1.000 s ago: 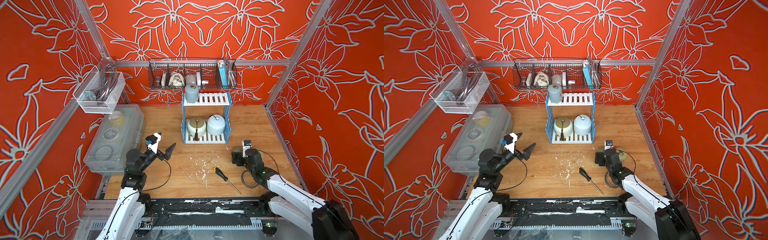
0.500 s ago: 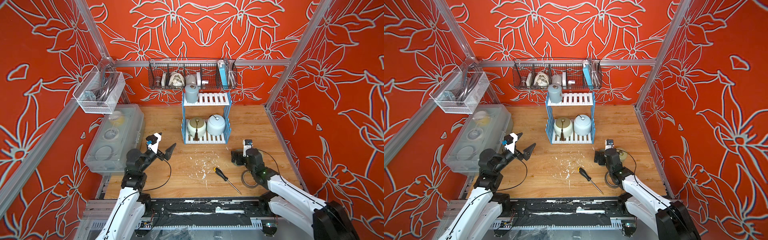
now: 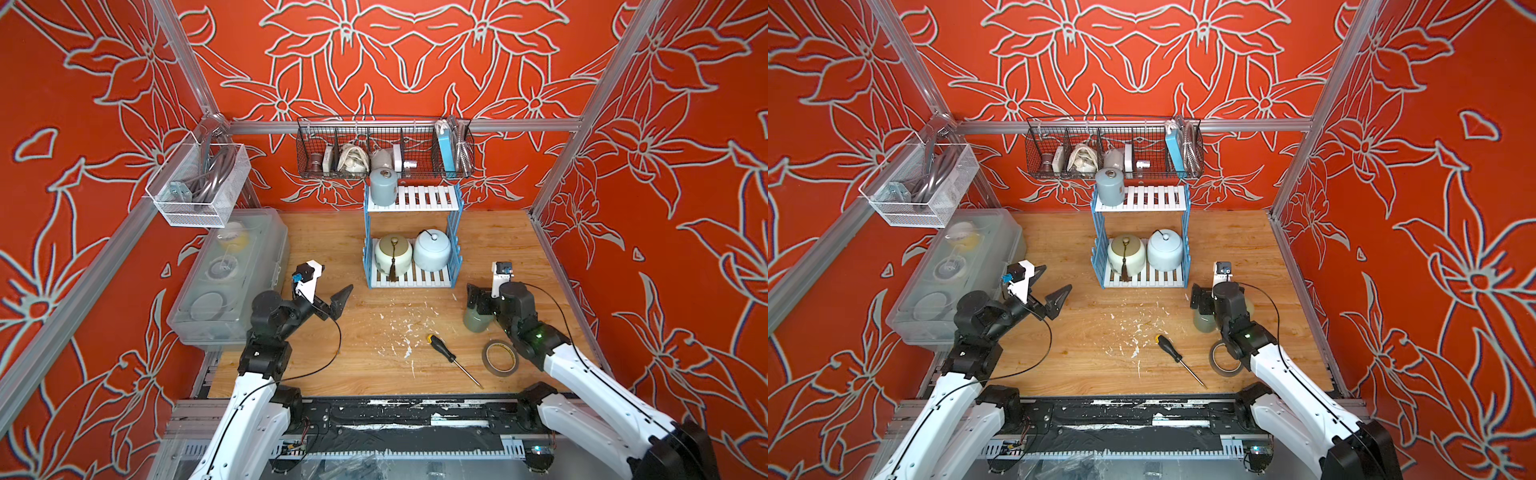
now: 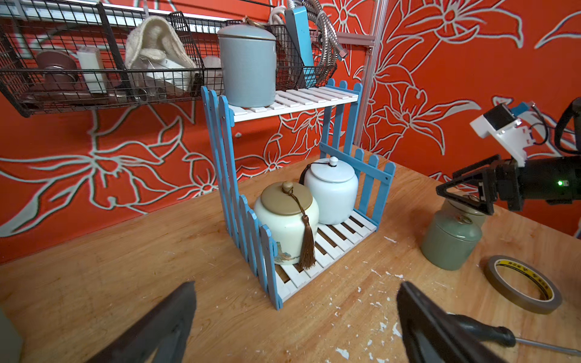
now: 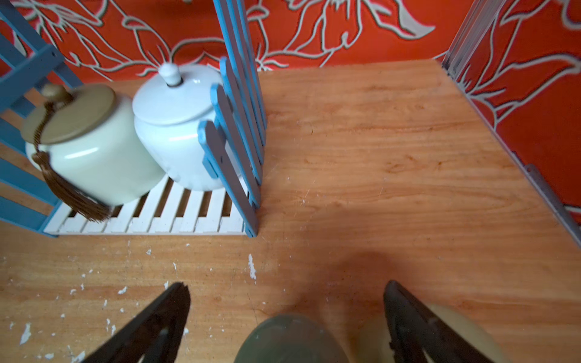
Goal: Remove the tea canisters from the shelf
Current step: Place the tea canister at the center of the board, then pick up the tea canister from the shelf.
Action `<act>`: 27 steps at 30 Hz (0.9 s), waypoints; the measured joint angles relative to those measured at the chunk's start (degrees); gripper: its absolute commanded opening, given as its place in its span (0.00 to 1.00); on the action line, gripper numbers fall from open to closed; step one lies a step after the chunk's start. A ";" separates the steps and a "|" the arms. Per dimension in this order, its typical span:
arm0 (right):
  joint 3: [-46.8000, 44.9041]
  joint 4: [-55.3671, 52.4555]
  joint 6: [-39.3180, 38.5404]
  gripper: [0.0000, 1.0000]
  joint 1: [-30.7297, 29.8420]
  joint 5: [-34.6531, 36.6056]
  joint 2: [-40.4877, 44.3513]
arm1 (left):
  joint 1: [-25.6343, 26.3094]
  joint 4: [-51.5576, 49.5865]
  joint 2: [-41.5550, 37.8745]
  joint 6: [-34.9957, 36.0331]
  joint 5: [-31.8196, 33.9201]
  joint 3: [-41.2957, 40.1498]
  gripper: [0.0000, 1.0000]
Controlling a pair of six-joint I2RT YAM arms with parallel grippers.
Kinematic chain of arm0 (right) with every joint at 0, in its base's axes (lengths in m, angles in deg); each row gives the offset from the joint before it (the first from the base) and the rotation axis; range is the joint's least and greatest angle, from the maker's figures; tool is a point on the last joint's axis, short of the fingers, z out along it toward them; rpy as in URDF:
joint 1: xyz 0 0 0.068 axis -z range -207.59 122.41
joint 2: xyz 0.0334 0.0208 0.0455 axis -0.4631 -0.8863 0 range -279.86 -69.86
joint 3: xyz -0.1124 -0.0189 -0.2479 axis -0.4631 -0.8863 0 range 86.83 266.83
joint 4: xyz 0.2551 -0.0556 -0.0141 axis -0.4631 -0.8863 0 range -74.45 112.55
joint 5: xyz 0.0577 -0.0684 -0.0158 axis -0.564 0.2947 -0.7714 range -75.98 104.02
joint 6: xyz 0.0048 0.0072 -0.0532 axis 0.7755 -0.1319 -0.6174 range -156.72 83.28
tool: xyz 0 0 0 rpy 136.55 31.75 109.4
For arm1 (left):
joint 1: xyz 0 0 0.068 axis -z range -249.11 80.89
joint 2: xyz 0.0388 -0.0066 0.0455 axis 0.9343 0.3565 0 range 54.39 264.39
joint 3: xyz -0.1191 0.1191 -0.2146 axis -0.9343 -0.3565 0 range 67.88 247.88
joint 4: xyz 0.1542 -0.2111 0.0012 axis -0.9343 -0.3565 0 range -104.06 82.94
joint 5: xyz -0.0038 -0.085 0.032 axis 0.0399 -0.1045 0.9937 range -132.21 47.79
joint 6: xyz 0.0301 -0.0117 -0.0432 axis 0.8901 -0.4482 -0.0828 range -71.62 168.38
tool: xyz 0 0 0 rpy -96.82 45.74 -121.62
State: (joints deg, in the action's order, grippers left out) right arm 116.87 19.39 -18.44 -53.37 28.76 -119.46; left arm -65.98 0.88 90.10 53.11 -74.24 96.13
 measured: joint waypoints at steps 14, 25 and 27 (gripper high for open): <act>11.23 -13.22 -8.35 0.99 0.48 2.32 9.07 | 2.47 -19.10 7.54 3.30 0.46 16.94 0.99; 7.87 -16.94 -15.98 0.99 0.74 3.37 20.31 | 3.67 -26.69 17.18 7.43 0.39 30.64 0.99; 6.34 -17.18 -16.57 0.99 0.74 3.41 21.40 | 3.67 -28.00 19.65 7.58 0.35 33.40 0.99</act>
State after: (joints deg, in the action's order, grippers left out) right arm 123.21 2.21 -35.00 -52.62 32.17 -98.07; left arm -62.31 -27.12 109.75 60.69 -73.89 129.53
